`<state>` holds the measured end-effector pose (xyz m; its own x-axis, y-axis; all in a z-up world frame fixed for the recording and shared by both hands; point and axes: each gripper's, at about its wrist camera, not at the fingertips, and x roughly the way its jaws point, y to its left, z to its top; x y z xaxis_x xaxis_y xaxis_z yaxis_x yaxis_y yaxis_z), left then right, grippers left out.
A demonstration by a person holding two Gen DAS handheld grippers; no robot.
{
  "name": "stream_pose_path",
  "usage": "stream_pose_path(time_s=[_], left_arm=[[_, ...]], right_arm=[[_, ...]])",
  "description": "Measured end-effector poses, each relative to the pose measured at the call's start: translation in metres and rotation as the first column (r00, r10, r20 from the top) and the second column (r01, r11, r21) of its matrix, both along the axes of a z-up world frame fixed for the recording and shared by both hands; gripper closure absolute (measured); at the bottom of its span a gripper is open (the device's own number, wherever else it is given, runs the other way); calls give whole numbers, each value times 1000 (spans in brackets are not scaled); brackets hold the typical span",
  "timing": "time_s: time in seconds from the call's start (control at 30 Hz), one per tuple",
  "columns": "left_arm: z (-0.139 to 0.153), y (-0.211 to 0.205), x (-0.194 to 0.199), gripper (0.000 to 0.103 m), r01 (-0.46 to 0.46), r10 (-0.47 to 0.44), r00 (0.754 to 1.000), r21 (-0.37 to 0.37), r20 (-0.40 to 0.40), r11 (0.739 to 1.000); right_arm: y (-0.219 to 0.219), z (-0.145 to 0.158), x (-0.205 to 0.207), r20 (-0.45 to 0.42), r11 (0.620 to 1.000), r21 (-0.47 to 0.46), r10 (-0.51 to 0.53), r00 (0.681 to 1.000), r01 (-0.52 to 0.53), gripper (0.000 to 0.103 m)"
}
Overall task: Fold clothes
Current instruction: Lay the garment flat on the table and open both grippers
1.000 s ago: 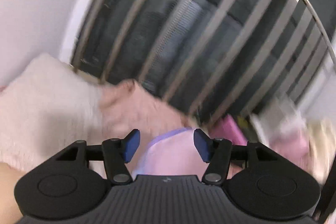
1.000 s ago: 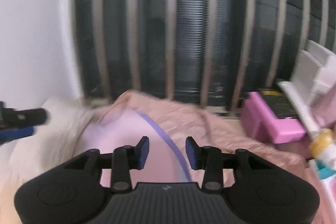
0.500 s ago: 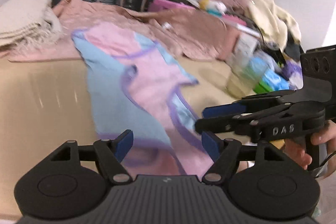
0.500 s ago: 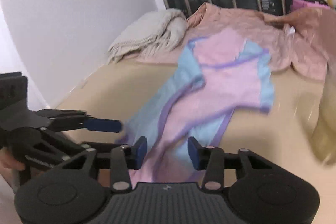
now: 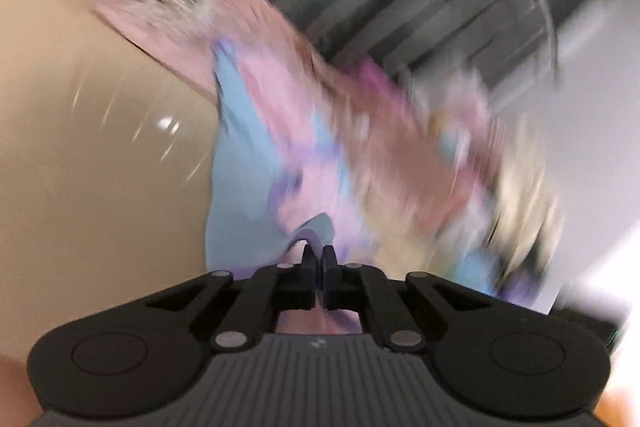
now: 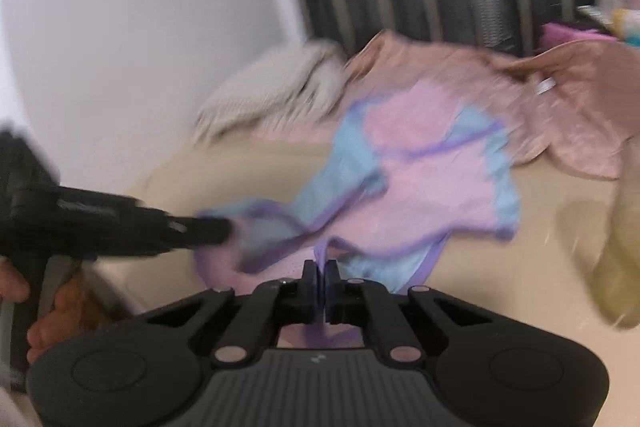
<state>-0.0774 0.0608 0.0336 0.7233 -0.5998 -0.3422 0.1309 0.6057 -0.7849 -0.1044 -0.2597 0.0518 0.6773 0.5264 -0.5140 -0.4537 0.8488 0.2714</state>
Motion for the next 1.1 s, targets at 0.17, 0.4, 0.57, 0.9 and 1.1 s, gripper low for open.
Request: stream_pose_path(time_s=[0.17, 0.4, 0.57, 0.9, 1.1], left_arm=[[-13, 19, 23, 81, -244, 243, 970, -25, -23, 970], [-9, 15, 5, 42, -106, 96, 994, 247, 49, 963], [-9, -3, 17, 42, -60, 58, 998, 421, 18, 905], [-10, -52, 64, 53, -3, -23, 999, 599, 36, 801], [-17, -74, 60, 66, 67, -132, 990, 675, 47, 735]], right_arm=[[-16, 0, 46, 14, 973, 108, -206, 979, 203, 95], [3, 11, 19, 204, 979, -79, -171, 964, 191, 58], [46, -16, -1, 129, 979, -199, 73, 989, -47, 60], [51, -26, 20, 126, 967, -236, -68, 990, 96, 101], [18, -3, -5, 179, 964, -195, -148, 973, 183, 101]])
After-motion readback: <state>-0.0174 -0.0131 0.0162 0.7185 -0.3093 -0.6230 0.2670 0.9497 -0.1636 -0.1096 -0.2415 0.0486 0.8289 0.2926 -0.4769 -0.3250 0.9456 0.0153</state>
